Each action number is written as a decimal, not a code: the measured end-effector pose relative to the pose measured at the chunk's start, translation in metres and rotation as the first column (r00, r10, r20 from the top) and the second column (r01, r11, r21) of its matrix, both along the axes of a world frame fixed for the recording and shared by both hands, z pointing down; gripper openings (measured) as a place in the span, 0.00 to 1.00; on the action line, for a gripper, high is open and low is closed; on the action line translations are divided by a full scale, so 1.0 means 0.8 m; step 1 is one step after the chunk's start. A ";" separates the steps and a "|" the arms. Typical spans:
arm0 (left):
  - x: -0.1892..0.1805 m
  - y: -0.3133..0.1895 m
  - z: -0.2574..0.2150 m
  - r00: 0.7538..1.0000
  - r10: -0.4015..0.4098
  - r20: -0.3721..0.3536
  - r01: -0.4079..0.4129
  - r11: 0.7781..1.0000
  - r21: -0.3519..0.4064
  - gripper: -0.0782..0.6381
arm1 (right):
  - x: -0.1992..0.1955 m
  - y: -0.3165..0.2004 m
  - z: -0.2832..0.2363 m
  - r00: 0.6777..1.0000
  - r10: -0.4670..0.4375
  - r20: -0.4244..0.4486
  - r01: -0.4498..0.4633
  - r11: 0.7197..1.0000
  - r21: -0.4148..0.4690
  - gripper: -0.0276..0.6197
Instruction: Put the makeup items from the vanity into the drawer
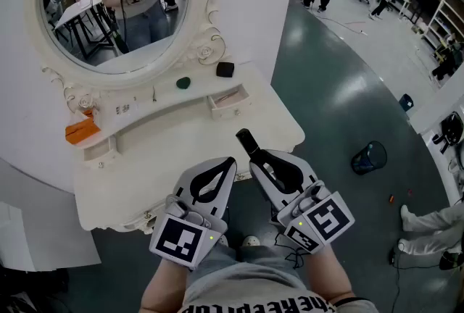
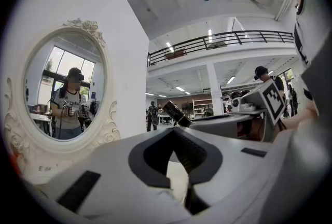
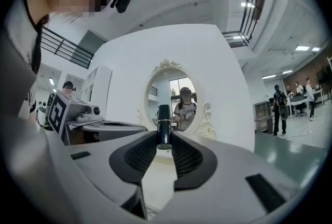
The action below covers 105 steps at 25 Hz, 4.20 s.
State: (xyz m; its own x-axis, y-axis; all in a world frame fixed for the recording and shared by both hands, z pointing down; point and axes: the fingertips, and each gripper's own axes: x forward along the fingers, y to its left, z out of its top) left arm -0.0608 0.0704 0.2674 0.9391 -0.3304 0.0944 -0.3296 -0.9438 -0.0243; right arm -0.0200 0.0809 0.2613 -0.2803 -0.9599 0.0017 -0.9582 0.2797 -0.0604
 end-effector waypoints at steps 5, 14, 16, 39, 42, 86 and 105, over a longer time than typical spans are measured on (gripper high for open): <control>-0.009 -0.006 0.005 1.000 0.012 0.000 -0.012 1.000 -0.009 0.13 | -0.008 -0.007 0.003 1.000 0.011 -0.003 -0.012 1.000 -0.007 0.20; -0.027 -0.018 0.007 1.000 0.026 -0.007 -0.026 1.000 -0.018 0.13 | -0.027 -0.019 0.007 1.000 0.020 -0.006 -0.020 1.000 -0.023 0.20; -0.031 -0.021 0.008 1.000 0.028 -0.008 -0.028 0.999 -0.021 0.13 | -0.031 -0.022 0.008 1.000 0.023 -0.007 -0.024 0.999 -0.024 0.20; -0.064 -0.050 0.015 0.995 0.095 -0.026 -0.095 0.995 0.001 0.13 | -0.061 -0.037 0.021 0.994 0.104 -0.036 -0.105 0.994 -0.028 0.20; -0.054 -0.054 0.016 0.996 0.091 -0.026 -0.091 0.996 -0.004 0.13 | -0.052 -0.040 0.020 0.995 0.100 -0.032 -0.101 0.994 -0.029 0.20; 0.147 -0.104 0.025 0.981 -0.196 -0.010 0.196 0.981 -0.007 0.13 | 0.156 -0.110 0.019 0.983 -0.185 -0.002 0.185 0.983 -0.022 0.20; 0.178 -0.092 0.030 0.968 -0.252 0.011 0.252 0.968 -0.006 0.13 | 0.188 -0.107 0.026 0.970 -0.241 0.021 0.242 0.970 -0.015 0.20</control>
State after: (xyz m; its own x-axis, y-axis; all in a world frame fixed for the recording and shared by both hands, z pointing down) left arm 0.0816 -0.0034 0.2910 0.8247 -0.5554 0.1066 -0.5565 -0.8306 -0.0221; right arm 0.1301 -0.0047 0.2822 -0.5039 -0.8637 0.0101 -0.8611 0.5014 -0.0847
